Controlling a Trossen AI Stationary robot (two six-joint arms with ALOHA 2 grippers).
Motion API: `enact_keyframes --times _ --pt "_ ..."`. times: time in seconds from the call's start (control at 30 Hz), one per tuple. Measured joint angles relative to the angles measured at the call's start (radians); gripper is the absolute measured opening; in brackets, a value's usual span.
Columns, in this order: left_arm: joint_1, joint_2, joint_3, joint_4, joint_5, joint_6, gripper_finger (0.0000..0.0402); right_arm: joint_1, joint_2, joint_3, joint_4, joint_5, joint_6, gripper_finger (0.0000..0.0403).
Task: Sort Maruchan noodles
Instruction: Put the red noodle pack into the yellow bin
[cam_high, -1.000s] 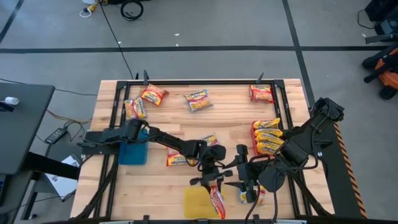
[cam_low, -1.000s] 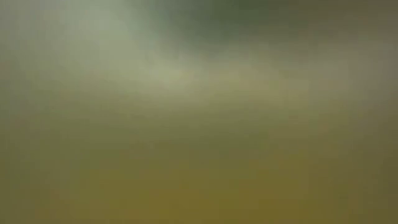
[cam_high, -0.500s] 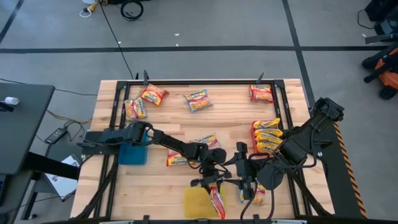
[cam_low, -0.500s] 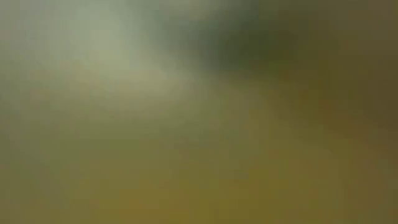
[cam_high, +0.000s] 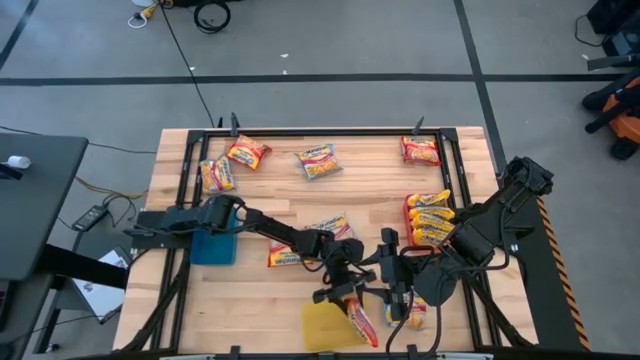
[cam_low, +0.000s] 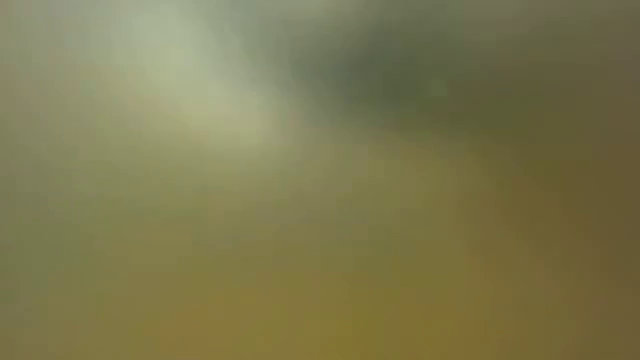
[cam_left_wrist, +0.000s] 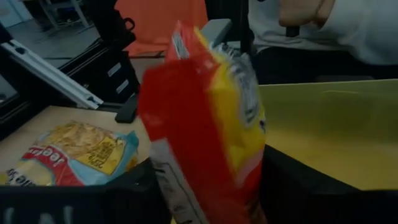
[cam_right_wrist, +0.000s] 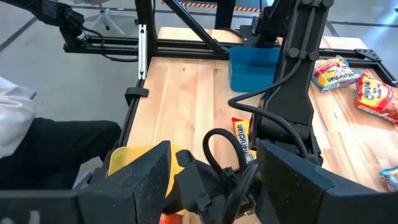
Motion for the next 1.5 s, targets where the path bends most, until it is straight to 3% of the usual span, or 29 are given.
enact_keyframes --times 0.27,0.47,0.8,1.1,1.5 --pt "0.0 -0.01 0.0 -0.01 -0.087 -0.023 0.0244 0.0 0.0 0.0 -0.001 -0.002 0.0 0.0243" --pt "-0.004 -0.046 -0.002 -0.044 -0.246 0.073 0.0247 0.0 0.0 0.0 -0.001 -0.003 0.002 0.0243" --pt "-0.029 -0.053 0.0 -0.064 -0.344 0.091 0.0247 0.0 -0.001 0.0 -0.008 -0.003 0.002 0.0243" --pt "-0.045 -0.053 0.001 -0.068 -0.424 0.06 0.025 0.0 -0.001 -0.019 -0.002 -0.004 0.008 0.0243" --pt "-0.045 -0.08 -0.003 -0.134 -0.431 0.069 0.0299 0.001 -0.001 -0.02 -0.003 -0.005 0.028 0.0243"
